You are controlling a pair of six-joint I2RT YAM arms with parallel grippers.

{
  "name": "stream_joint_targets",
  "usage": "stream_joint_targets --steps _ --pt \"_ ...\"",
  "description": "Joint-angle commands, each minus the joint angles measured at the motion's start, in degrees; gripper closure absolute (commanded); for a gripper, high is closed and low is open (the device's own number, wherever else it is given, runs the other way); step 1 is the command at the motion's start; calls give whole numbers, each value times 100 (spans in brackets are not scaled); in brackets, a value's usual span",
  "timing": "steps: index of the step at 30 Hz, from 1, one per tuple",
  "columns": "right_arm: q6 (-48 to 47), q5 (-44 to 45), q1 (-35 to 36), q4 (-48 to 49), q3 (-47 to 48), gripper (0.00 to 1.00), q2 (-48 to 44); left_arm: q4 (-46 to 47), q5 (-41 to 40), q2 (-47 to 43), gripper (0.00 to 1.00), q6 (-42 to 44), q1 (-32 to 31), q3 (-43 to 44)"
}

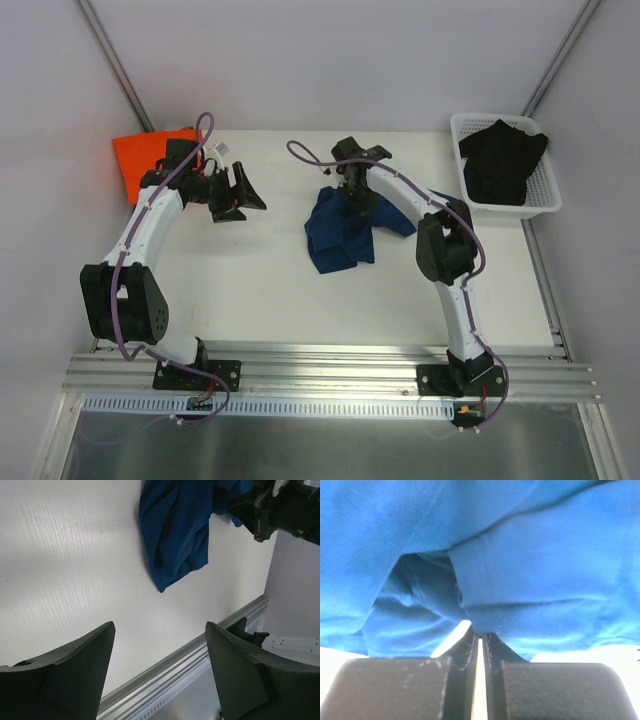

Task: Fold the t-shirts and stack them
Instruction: Flatten out the tshirt

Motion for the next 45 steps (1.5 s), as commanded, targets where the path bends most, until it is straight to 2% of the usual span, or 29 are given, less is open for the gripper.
stream_joint_targets --steps 1,10,17,23,27,30,32,33,37,42,45 --pt "-127 200 -28 24 324 100 -747 46 133 -181 26 -115 64 74" --pt "-197 288 -116 42 324 100 -1099 54 283 -199 27 -229 21 -198" --pt "-285 393 -265 121 534 100 -1082 98 63 20 27 -133 -296 -340" --pt "-311 402 -327 183 799 100 -985 133 -139 486 42 52 -866 -85" --pt "-302 393 -388 209 1018 100 -871 142 -209 846 46 122 -1262 82" --pt "-267 350 -406 192 1097 100 -835 134 -218 1250 46 192 -1438 407" --pt "-223 297 -406 183 1089 100 -818 90 -375 1854 45 428 -1910 1167" --pt "-223 297 -406 183 1097 100 -818 90 -376 1858 45 430 -1913 1172" --pt "-250 323 -406 209 1159 100 -756 -25 -613 2586 42 815 -2519 2189" --pt "-215 262 -406 191 1194 99 -739 -69 -868 3158 37 887 -3064 2587" --pt "-197 253 -423 191 1238 100 -695 -69 -965 3316 36 939 -3091 2605"
